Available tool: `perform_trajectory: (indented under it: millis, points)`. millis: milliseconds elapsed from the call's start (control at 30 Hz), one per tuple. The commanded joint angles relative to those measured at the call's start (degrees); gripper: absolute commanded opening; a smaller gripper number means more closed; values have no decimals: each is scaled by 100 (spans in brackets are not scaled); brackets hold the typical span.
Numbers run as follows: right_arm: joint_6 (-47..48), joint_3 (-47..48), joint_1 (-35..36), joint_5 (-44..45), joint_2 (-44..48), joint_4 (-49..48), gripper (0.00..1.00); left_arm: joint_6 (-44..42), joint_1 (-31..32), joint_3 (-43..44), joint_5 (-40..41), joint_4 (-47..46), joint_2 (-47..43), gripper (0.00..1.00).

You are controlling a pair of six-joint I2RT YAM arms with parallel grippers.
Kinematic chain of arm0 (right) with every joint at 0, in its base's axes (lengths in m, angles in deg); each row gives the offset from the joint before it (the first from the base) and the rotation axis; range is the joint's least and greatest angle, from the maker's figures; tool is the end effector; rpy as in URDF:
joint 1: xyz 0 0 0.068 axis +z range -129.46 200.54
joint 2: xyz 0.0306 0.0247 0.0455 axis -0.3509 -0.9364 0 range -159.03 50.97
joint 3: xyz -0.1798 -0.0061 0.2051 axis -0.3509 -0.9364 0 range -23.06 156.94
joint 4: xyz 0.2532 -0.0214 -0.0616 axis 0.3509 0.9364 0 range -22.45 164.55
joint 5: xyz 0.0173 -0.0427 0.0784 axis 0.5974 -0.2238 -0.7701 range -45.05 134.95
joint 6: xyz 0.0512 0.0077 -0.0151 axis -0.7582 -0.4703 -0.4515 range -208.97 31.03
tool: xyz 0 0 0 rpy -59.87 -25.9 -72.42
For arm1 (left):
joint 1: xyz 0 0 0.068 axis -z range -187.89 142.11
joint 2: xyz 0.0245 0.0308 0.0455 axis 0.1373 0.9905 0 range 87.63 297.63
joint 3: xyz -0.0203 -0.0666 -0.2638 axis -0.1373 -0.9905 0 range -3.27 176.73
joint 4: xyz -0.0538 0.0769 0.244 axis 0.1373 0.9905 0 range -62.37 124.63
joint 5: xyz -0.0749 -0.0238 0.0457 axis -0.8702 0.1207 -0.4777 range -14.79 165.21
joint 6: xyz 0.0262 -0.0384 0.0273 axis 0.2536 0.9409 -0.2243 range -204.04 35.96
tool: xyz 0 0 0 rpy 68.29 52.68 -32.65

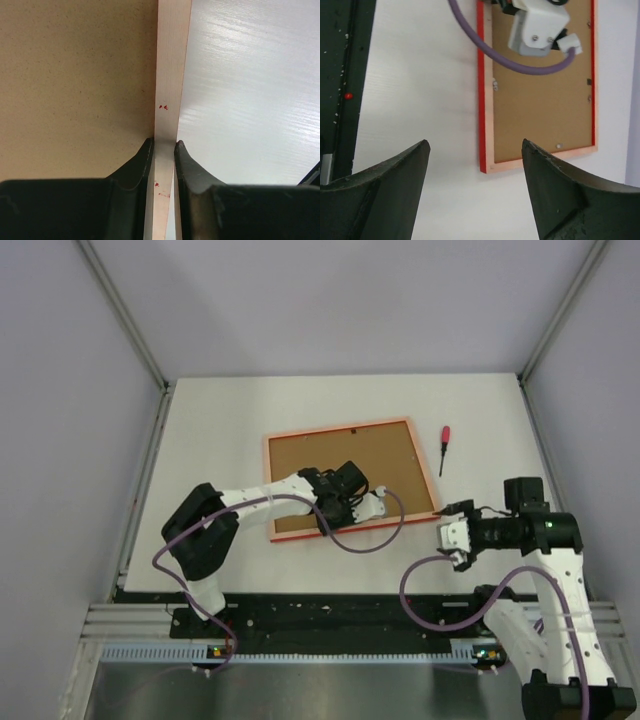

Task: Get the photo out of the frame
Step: Turn over the photo frame at the center of the board.

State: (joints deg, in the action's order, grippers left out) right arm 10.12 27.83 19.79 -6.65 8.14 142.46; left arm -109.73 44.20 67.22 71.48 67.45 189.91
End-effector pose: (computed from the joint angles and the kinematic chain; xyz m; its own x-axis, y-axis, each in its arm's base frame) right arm 0.0987 0.0266 0.2984 0.4414 -0.6193 -0.6493 -0.8604 -0.0869 -0.5021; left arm 0.2136 -0.2781 0.1895 -0.1787 0.9334 -0.3110 0.9736 0.2135 0.0812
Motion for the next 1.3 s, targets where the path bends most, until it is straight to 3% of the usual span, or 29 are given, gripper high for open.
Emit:
perform_trajectory:
  millis: [0, 233, 600, 867, 1133, 1267]
  points:
    - [1306, -606, 49, -597, 64, 368, 74, 56, -59, 359, -216, 123, -182, 0]
    - [973, -1414, 40, -624, 143, -1003, 69, 56, -85, 623, -295, 343, -208, 0]
    - [-363, -2645, 40, 421, -94, -4088, 74, 47, -94, 904, -330, 563, -156, 0]
    - [-689, -3024, 40, 650, -208, -5398, 75, 64, -103, 1089, -401, 668, -94, 0]
    - [-610, -3480, 812, 1308, -507, -6532, 77, 73, -138, 1133, -454, 703, -85, 0]
    - [-1083, -3849, 1279, 1678, -638, -7733, 77, 82, -138, 1176, -497, 721, -77, 0]
